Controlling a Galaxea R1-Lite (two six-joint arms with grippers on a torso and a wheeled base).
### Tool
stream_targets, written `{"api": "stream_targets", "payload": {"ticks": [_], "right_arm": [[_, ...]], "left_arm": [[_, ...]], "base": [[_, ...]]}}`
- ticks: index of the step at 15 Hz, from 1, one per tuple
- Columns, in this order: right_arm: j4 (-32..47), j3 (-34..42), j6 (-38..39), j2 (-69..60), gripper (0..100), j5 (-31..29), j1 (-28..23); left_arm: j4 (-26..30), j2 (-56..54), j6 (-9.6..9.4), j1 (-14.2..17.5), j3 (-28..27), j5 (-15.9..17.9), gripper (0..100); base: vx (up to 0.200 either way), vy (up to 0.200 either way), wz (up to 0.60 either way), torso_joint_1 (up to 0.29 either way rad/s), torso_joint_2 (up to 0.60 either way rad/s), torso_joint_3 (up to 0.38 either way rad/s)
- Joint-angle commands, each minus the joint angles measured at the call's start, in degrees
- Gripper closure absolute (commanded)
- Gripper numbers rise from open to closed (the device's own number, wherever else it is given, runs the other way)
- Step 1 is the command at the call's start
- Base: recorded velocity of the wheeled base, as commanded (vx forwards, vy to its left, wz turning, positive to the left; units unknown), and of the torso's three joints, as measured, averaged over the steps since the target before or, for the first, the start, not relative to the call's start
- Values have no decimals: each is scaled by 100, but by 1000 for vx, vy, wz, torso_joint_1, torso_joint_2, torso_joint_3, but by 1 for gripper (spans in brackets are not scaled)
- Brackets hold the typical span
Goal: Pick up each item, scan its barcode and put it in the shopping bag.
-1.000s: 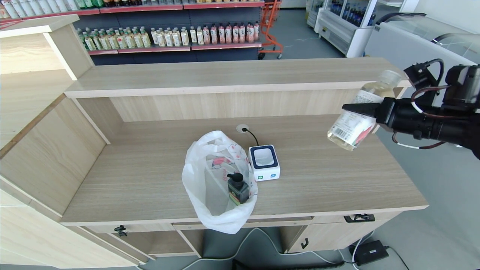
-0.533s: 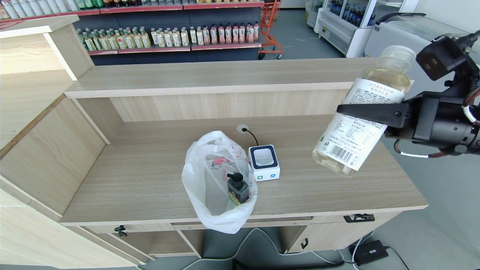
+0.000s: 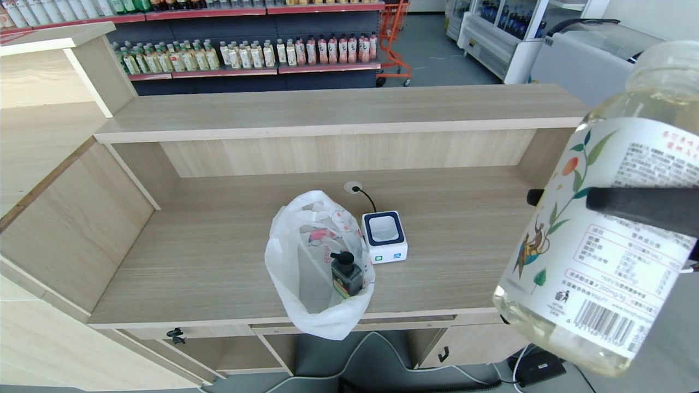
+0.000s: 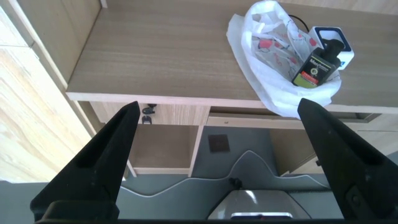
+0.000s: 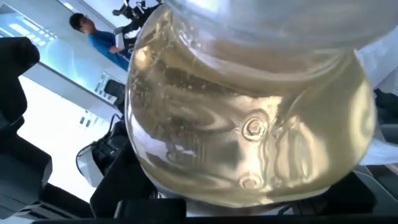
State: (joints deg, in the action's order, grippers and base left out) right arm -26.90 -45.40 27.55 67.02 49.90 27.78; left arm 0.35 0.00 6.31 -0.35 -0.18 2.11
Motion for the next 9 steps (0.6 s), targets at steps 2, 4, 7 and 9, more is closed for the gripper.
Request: {"api": "stream_targets", "payload": {"ticks": [2,4,7,9], "right_arm": [[-8,-31,5,-137,100,3,298],[-8,-57,13,-146,100,11,368],[1,-66,13,-137,100,11,474],[1,-101,13,-137,100,11,588]], "left_arm": [[0,0,1,0,1,0,0],[0,0,1,0,1,0,0],[0,0,1,0,1,0,0],[0,0,1,0,1,0,0]], "base": [[0,0,0,0,0,0],[0,0,0,0,0,0],[0,0,0,0,0,0],[0,0,0,0,0,0]]}}
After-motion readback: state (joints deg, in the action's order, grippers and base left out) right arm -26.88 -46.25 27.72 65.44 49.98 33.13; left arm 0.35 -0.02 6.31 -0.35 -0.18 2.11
